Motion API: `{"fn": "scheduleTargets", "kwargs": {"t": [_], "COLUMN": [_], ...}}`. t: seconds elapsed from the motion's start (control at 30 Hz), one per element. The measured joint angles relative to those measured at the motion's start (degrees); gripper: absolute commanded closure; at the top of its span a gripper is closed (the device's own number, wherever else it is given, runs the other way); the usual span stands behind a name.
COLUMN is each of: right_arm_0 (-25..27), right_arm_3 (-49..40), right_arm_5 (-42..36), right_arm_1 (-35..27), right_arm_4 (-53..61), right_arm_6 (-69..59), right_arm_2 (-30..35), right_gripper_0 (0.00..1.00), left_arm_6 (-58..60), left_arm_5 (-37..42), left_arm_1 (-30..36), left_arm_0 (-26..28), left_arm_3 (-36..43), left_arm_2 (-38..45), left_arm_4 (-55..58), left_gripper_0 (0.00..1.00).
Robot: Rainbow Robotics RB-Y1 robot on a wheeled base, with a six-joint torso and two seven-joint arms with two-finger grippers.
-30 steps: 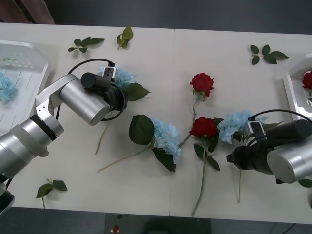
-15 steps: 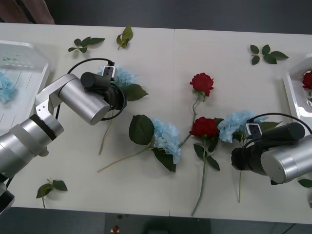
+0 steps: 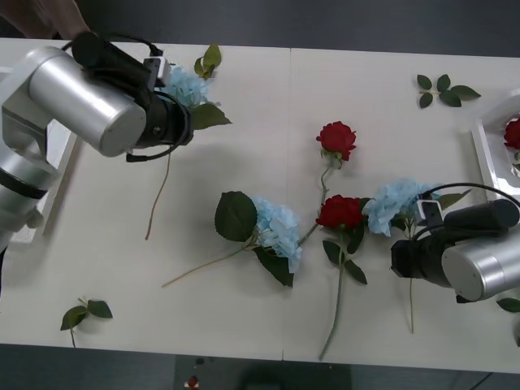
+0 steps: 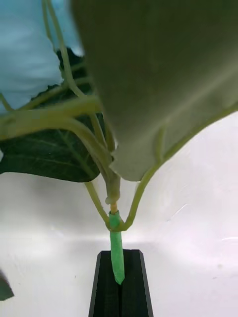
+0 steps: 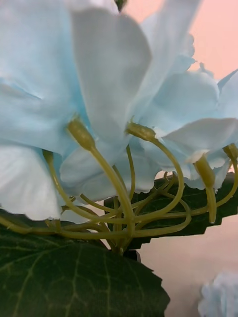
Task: Put the red flowers into the right box and the blue flowers into the left box
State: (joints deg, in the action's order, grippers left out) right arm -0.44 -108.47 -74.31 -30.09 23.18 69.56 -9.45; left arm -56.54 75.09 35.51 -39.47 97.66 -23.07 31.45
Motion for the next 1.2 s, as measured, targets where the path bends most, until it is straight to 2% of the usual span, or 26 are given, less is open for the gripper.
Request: {"fn": "scheduleTargets", "kwargs": {"t": [0.13,0.27,0.43,0.57,0.7,0.83,0.97,1.2], "right_arm_0": [-0.01,-0.02,-0.04,-0.05,-0.94,-2.96,-5.75,-11.5], "right_arm_3": [-2.04,-5.32,-9.64,-11.86,-12.62,-12.62,-12.63,-10.44], "right_arm_5": [-0.45,-3.17,-6.17,-7.5,-7.58,-7.63,-9.95,-14.91], "right_arm_1": [-0.03,-0.09,-0.1,-0.1,-0.1,0.12,2.17,6.51], "right_arm_4": [3.95,7.11,11.21,15.76,20.99,26.22,31.93,43.19], "right_arm_6": [0.0,0.01,2.16,10.3,17.45,22.85,30.14,36.23], "right_arm_2": [3.63,6.94,10.76,14.74,18.4,21.11,24.43,30.02], "right_gripper_0": [1.0,1.0,1.0,1.0,1.0,1.0,1.0,1.0], "left_arm_6": [-1.96,-3.1,-3.62,-10.13,-13.68,-14.54,-21.37,-22.07], "left_arm_5": [8.89,13.08,14.1,13.98,9.72,6.57,1.49,-8.05], "left_arm_1": [4.45,9.55,15.55,19.0,20.83,21.39,22.25,23.46], "left_arm_0": [0.01,1.27,8.07,14.27,20.39,24.26,27.23,32.59], "left_arm_3": [6.05,10.89,15.0,15.29,13.93,10.7,5.99,0.57], "left_arm_2": [4.84,11.65,23.15,30.03,34.75,37.49,37.82,37.78], "left_arm_4": [4.56,8.73,12.29,12.38,12.38,12.38,12.3,11.52], "left_gripper_0": [1.0,1.0,1.0,1.0,1.0,1.0,1.0,1.0]}}
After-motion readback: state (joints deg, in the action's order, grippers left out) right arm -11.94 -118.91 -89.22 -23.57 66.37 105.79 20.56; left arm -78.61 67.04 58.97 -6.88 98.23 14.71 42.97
